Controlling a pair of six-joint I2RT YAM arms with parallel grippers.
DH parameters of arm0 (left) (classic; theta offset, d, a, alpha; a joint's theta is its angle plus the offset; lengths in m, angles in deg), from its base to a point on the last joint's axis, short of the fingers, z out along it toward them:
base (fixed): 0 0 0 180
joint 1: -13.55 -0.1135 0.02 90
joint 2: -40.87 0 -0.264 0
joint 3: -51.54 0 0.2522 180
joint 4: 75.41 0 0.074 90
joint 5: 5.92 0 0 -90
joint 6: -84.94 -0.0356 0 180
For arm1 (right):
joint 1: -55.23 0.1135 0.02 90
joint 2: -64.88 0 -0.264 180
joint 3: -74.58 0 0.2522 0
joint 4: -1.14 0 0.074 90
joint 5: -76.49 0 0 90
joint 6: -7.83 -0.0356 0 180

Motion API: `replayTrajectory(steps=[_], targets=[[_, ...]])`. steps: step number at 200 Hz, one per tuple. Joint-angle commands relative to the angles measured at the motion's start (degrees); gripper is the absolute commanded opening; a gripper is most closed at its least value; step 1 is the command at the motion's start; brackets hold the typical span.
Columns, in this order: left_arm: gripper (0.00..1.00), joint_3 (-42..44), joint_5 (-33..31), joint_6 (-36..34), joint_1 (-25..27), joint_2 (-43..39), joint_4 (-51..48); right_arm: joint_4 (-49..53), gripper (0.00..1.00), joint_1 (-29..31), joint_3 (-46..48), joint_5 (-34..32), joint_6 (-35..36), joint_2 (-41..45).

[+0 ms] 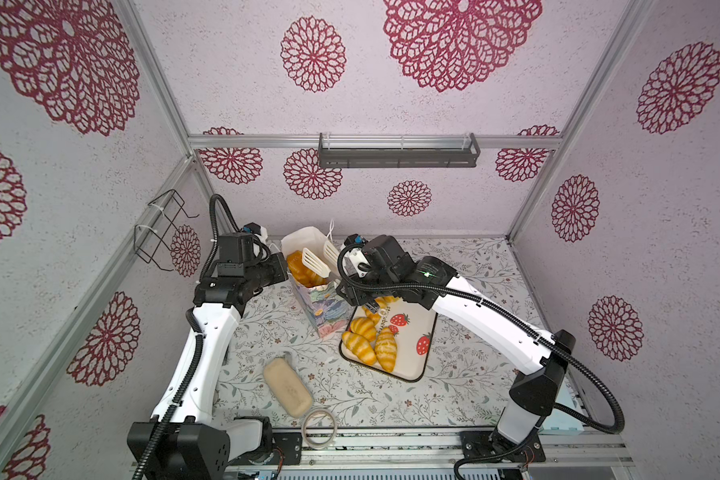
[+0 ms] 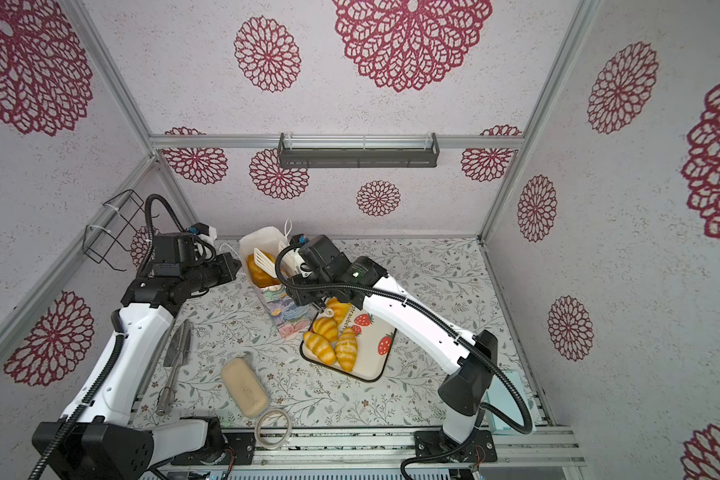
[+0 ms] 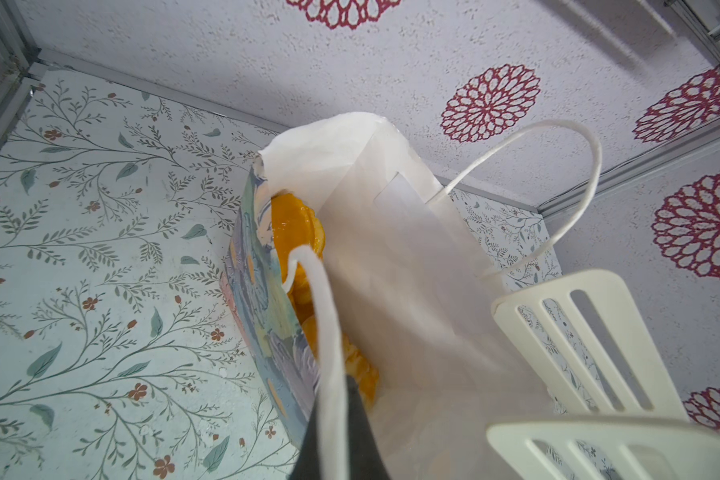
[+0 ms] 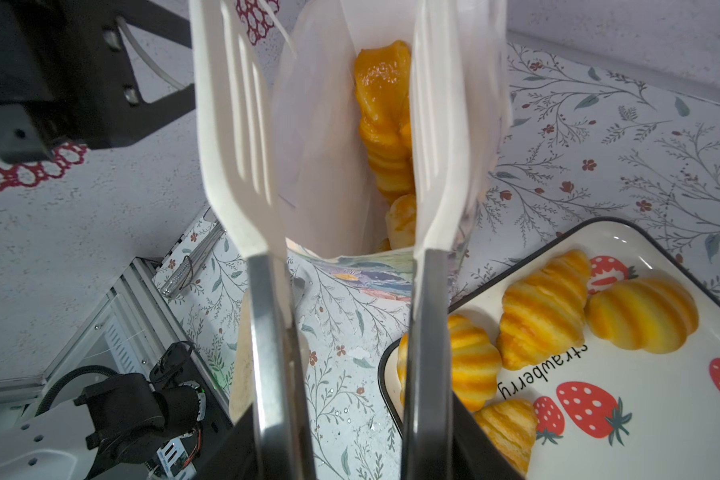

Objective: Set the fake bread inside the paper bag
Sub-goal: 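Lower the pastry into the bag held by the left gripper and release, then lift the empty tongs out of the bag and move back over the tray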

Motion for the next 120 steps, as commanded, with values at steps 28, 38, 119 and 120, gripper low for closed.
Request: replayTrajectory(steps=[28, 38, 119, 120], targets=[[0.00, 0.7, 0.3, -0.3, -0.4, 0.0, 1.2, -0.5, 0.52, 0.2, -2.9, -4.2, 1.5, 3.7], [0.00, 0.7, 0.3, -0.2, -0.4, 0.0, 1.2, -0.5, 0.52, 0.1, -2.5, -5.0, 1.5, 4.3], [0.00, 0.7, 0.3, -0.2, -0.5, -0.1, 1.3, -2.9, 0.52, -3.1, 2.6, -7.4, 0.0, 11.1], [0.00, 0.7, 0.3, -0.3, -0.4, 0.0, 1.3, -3.0, 0.52, -3.1, 2.7, -7.4, 0.0, 11.1]])
